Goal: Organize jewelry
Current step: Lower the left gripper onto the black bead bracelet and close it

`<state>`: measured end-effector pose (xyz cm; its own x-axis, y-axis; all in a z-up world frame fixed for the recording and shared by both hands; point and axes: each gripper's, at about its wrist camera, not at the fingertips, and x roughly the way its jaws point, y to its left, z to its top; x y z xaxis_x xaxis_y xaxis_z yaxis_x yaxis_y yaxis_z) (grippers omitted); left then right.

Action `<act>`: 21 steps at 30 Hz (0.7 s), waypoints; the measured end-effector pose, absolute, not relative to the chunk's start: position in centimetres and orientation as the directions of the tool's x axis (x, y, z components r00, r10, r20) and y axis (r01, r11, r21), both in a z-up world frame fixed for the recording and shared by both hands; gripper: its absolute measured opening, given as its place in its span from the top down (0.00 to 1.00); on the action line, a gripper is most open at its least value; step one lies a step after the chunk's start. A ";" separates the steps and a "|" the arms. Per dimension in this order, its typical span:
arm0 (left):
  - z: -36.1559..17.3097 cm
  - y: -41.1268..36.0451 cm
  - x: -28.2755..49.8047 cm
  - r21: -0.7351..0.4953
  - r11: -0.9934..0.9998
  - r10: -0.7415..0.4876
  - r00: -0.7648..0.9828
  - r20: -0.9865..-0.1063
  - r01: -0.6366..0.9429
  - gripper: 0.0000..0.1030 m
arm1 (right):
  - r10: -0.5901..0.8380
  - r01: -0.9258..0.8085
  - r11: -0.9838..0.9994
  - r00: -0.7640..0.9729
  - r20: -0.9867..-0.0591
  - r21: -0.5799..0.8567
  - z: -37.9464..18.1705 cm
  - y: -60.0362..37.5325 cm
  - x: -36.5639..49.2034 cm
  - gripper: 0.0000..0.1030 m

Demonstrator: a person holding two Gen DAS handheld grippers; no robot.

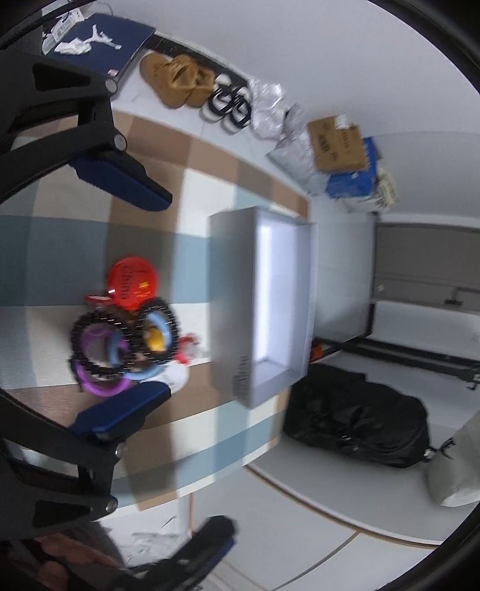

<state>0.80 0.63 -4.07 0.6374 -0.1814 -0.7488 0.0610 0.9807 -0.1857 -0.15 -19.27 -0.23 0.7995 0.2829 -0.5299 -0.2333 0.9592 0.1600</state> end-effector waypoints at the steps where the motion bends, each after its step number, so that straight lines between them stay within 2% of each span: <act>1: -4.4 0.7 0.7 -0.200 0.977 -0.201 0.615 -0.762 0.072 0.21 | 0.282 -0.232 0.959 0.800 -0.529 0.161 -0.3 -19.3 0.0 0.01; 5: -5.5 1.1 0.4 -0.215 0.973 -0.229 0.530 -0.816 0.088 0.31 | 0.291 -0.224 0.956 0.777 -0.558 0.188 -0.4 -19.3 0.2 0.01; 8: -6.1 1.2 0.4 -0.255 0.962 -0.270 0.481 -0.834 0.098 0.41 | 0.297 -0.223 0.955 0.774 -0.560 0.198 -0.5 -19.3 0.5 0.01; 10: -6.2 1.0 0.7 -0.253 0.962 -0.273 0.454 -0.848 0.107 0.51 | 0.297 -0.227 0.954 0.786 -0.543 0.194 -0.6 -19.3 0.6 0.01; 12: -6.3 0.6 0.7 -0.250 0.961 -0.277 0.445 -0.852 0.119 0.56 | 0.304 -0.227 0.952 0.779 -0.549 0.206 -0.6 -19.2 0.7 0.01; 19: -7.1 0.5 0.9 -0.215 0.967 -0.253 0.445 -0.859 0.135 0.92 | 0.310 -0.235 0.950 0.778 -0.547 0.204 -0.6 -18.9 0.7 0.01; 21: -7.1 0.7 0.9 -0.234 0.963 -0.270 0.446 -0.853 0.136 0.92 | 0.309 -0.237 0.951 0.782 -0.541 0.200 -0.6 -18.9 0.7 0.01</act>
